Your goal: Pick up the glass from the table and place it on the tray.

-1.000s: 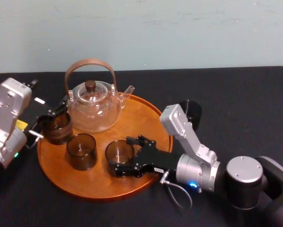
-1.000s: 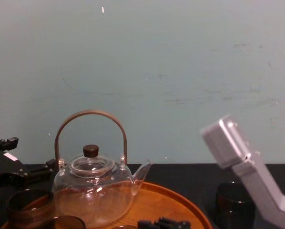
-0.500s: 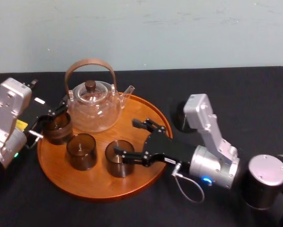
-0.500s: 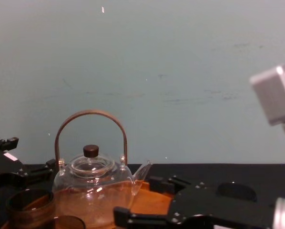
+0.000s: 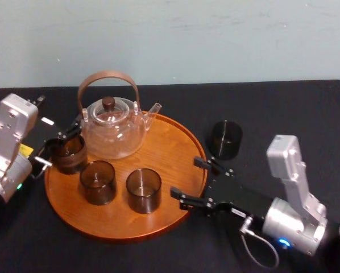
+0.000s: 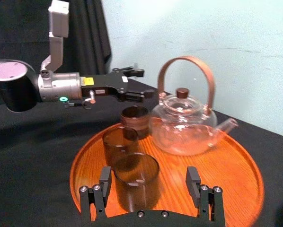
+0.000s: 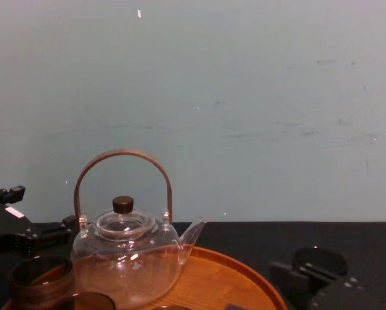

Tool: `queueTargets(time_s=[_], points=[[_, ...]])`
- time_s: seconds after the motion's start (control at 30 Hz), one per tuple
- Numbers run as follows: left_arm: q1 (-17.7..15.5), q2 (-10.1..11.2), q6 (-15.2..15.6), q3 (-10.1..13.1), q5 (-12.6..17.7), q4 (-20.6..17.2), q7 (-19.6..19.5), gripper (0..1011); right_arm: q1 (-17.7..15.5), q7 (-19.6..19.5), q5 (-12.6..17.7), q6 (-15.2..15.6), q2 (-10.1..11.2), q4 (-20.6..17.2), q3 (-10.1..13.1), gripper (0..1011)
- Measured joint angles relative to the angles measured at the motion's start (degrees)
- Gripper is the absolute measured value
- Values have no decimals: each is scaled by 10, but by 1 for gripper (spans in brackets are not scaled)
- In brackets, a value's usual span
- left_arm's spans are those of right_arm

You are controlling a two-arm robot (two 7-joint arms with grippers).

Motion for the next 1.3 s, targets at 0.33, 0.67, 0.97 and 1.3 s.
queueTargets(time_s=[0.33,0.67,0.97,1.3], points=[[0,0,0,0,0,0,0,1001,-51,-26,19,-10,19,-15,52,1002],[0,0,0,0,0,0,0,1002,-53,-41,37,-3,11,13,92,1002],[0,0,0,0,0,0,0,1001,-25,-44,46,13,0,53,111,1002],[0,0,0,0,0,0,0,1001,13,-43,48,29,-10,97,113,1002]])
